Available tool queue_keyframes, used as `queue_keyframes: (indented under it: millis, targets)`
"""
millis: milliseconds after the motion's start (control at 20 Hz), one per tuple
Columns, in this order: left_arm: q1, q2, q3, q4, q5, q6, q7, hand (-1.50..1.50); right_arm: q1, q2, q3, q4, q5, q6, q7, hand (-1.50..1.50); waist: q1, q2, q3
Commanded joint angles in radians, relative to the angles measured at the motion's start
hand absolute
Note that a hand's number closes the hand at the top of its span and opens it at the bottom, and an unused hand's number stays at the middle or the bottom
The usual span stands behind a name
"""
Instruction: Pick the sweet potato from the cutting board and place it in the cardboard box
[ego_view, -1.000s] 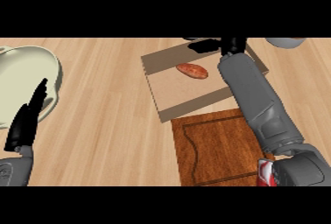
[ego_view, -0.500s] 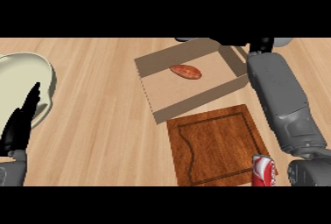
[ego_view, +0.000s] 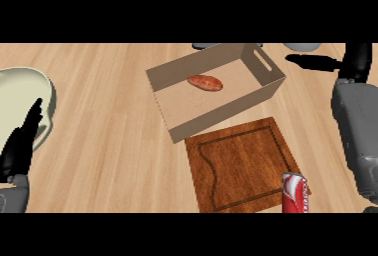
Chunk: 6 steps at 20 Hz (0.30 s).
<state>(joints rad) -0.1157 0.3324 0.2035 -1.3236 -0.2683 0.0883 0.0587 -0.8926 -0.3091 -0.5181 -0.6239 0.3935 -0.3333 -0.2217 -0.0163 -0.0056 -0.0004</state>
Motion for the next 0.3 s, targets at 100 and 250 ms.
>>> queue_keyframes:
  millis: [100, 250]
  targets:
    - [0.011, -0.016, -0.014, -0.033, -0.011, 0.000, 0.024, 0.00, 0.217, -0.094, 0.011, -0.222, -0.073, 0.194, 0.039, -1.50, -0.004, -0.002, 0.000]
    - [-0.012, 0.005, 0.007, -0.037, -0.007, -0.002, 0.050, 0.00, 0.313, -0.138, 0.038, -0.325, -0.079, 0.296, 0.106, -1.50, -0.007, -0.003, 0.000]
